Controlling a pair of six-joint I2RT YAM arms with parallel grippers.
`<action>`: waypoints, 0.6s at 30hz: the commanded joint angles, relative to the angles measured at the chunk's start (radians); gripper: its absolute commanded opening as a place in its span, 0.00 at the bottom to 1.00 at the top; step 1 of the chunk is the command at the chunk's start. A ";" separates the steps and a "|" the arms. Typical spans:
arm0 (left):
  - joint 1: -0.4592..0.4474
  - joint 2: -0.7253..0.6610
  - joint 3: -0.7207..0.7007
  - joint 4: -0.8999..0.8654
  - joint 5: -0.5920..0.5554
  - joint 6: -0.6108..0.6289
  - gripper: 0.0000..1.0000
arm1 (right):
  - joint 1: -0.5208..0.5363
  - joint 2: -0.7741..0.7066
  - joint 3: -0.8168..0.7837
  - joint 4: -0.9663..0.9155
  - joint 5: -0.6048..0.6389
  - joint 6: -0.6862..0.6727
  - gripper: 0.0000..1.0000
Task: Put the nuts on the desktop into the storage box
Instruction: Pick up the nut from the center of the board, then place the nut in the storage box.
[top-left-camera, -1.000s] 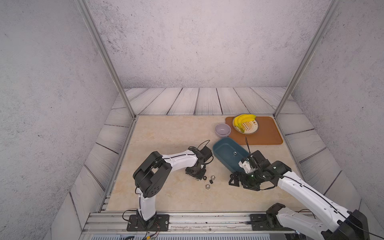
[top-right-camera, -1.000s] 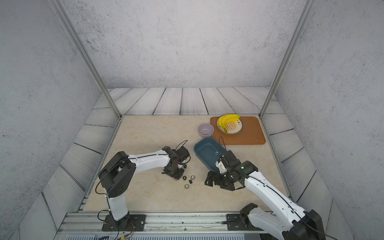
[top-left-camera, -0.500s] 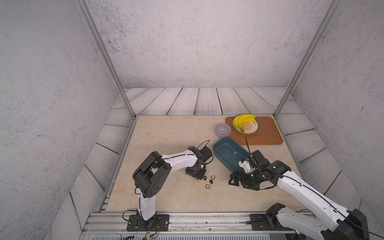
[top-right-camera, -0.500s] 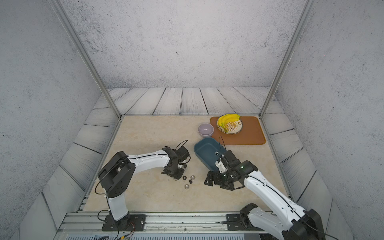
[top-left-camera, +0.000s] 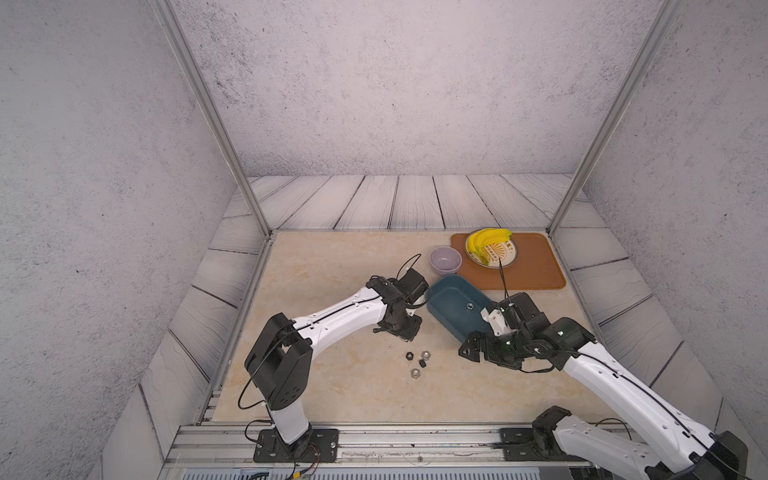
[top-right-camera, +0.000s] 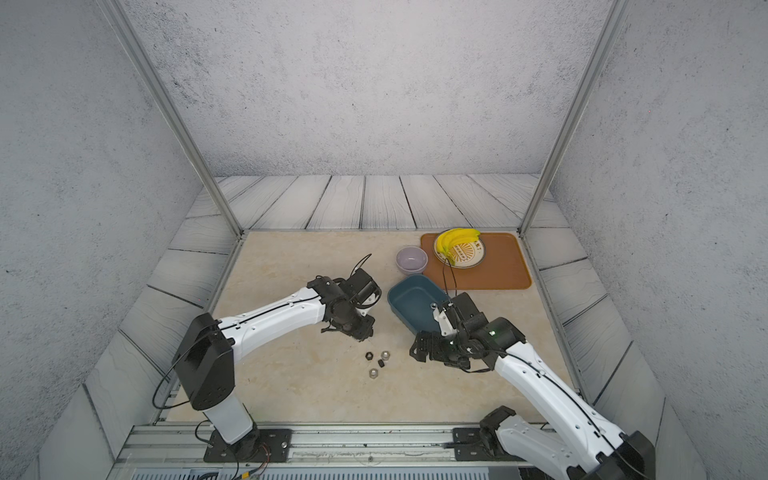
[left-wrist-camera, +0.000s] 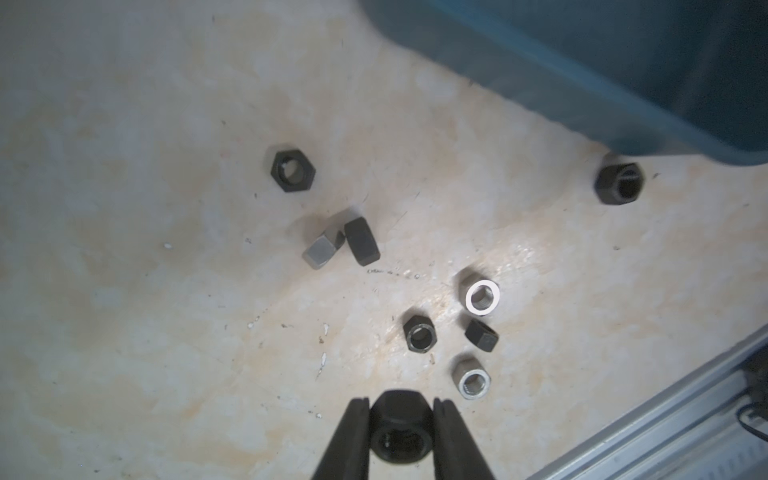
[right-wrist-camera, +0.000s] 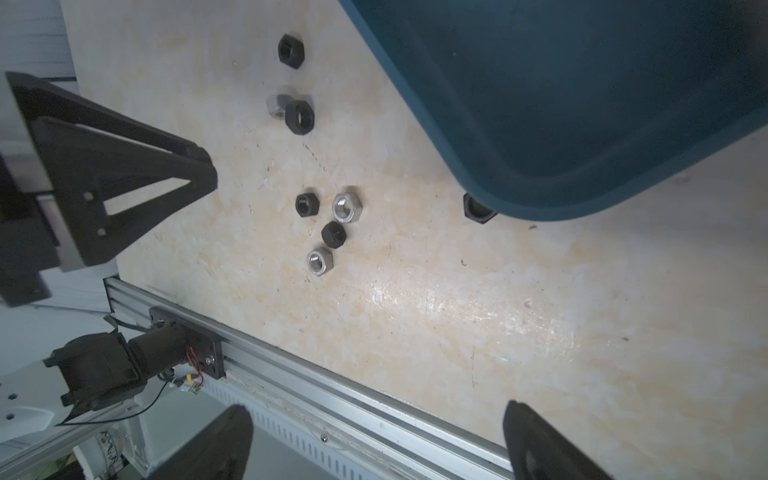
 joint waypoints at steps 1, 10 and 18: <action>-0.004 -0.003 0.072 -0.044 0.049 0.007 0.24 | 0.006 -0.027 0.039 -0.020 0.090 0.024 0.99; -0.003 0.103 0.281 -0.075 0.087 0.023 0.24 | 0.006 -0.094 0.037 0.030 0.225 0.033 0.99; -0.002 0.199 0.419 -0.097 0.077 0.033 0.23 | 0.005 -0.222 -0.020 0.107 0.331 -0.051 0.99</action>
